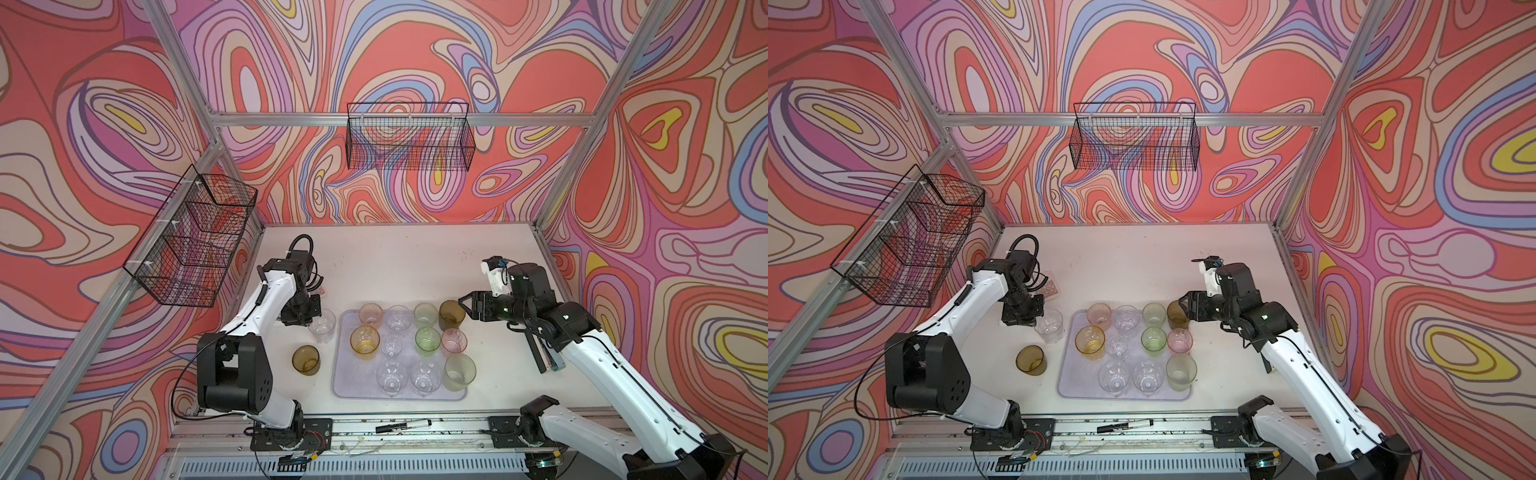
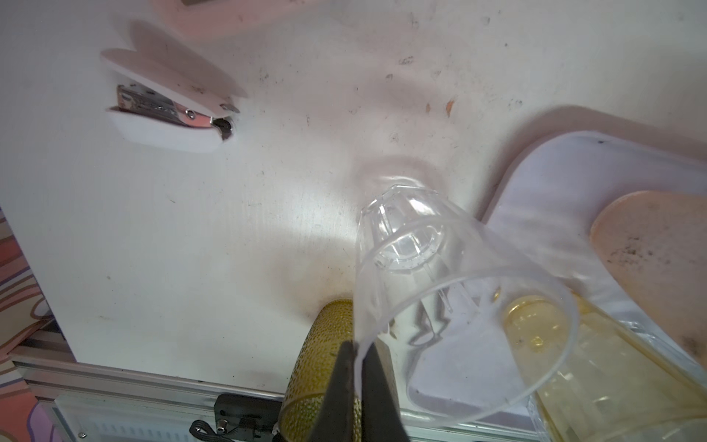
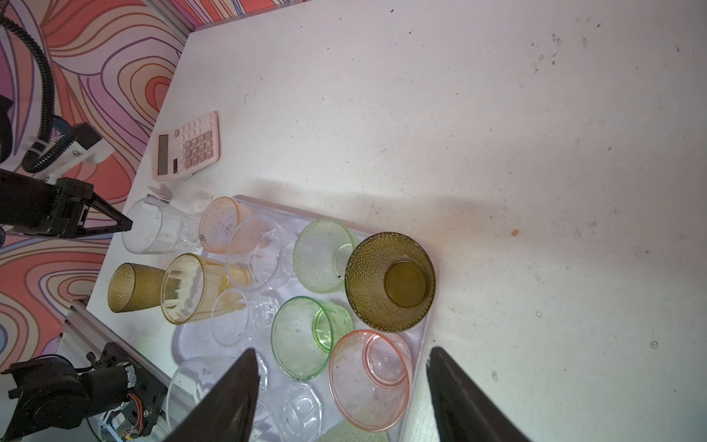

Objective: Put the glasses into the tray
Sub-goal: 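Lift the clear glass with the left gripper and carry it over the tray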

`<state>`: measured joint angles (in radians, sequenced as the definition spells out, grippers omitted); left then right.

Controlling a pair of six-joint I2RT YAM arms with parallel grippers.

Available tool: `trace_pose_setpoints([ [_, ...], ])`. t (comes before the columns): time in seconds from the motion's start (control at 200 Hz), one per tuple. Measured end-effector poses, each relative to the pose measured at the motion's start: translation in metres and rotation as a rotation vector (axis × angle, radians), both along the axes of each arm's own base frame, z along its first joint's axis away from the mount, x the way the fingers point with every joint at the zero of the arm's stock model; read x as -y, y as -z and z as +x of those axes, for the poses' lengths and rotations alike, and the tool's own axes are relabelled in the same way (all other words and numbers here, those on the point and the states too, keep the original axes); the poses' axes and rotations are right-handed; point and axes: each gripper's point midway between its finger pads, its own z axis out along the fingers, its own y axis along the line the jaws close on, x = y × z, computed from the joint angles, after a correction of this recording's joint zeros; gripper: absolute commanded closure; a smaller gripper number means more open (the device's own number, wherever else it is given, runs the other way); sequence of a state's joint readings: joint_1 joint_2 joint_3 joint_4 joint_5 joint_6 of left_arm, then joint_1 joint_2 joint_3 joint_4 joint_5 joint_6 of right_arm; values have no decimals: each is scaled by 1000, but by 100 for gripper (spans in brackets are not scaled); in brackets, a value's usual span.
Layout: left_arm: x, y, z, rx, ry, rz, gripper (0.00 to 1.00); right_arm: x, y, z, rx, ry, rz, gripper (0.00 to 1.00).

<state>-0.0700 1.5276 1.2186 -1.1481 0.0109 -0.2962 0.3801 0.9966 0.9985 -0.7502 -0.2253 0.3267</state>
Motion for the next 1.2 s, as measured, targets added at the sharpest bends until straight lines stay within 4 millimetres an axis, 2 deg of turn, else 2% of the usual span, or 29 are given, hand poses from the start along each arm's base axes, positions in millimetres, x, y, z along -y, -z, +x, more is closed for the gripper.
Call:
trace_pose_setpoints([
  [0.621,8,-48,2,88,8,-49,100,-1,-1,0,2,-3,4,28],
  [0.861,11,-63,-6,107,14,-71,100,-2,-3,1,8,-6,10,28],
  [1.202,30,-83,-16,124,79,-78,100,-3,-5,2,16,-8,15,28],
])
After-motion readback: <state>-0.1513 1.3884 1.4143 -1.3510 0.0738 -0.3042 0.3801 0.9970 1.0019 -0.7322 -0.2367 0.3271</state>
